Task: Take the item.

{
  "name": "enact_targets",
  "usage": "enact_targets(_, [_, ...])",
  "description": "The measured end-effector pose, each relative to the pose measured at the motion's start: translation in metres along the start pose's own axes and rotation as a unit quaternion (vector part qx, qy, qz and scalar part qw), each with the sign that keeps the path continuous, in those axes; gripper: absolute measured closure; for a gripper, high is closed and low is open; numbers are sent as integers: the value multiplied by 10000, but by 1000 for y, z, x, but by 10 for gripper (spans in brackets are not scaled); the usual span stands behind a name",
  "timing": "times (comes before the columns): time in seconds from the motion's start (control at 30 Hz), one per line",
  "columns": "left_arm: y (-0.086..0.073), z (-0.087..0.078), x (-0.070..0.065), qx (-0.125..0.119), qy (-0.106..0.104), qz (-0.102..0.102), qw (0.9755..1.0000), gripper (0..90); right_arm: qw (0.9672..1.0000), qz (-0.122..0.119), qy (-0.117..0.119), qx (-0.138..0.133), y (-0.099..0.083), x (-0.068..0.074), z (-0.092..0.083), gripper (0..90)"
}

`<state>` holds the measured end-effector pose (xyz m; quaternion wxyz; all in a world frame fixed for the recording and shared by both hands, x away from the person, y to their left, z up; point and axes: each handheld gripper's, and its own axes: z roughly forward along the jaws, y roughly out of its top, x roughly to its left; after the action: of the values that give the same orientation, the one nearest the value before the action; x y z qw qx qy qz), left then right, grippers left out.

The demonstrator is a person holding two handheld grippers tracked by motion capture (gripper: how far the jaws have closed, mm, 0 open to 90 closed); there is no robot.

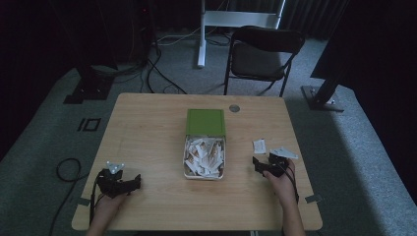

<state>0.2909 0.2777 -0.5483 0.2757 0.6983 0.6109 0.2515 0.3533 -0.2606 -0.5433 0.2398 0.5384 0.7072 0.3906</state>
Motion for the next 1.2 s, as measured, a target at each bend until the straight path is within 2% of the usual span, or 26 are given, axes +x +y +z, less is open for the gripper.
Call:
enact_targets(0.1, [0,0,0,1,0,1,10000,24,9999,19,165,35,-7,5,-7,209])
enact_targets(0.23, [0,0,0,3,0,2,10000,24,9999,-90,119,23,-14,6,-15,211])
enact_targets(0.37, [0,0,0,3,0,3,10000,24,9996,-113,239,110,-21,6,-20,209])
enact_targets(0.43, [0,0,0,2,1,1,10000,24,9995,-204,196,164,-24,6,-23,208])
enact_targets(0.6, [0,0,0,3,-1,7,10000,24,9995,-233,167,124,-29,7,-31,208])
enact_targets(0.97, [0,0,0,1,0,1,10000,24,9990,-353,244,114,-38,7,-48,204])
enact_targets(1.2, [0,0,0,3,1,3,10000,24,9987,-396,183,272,-46,4,-51,201])
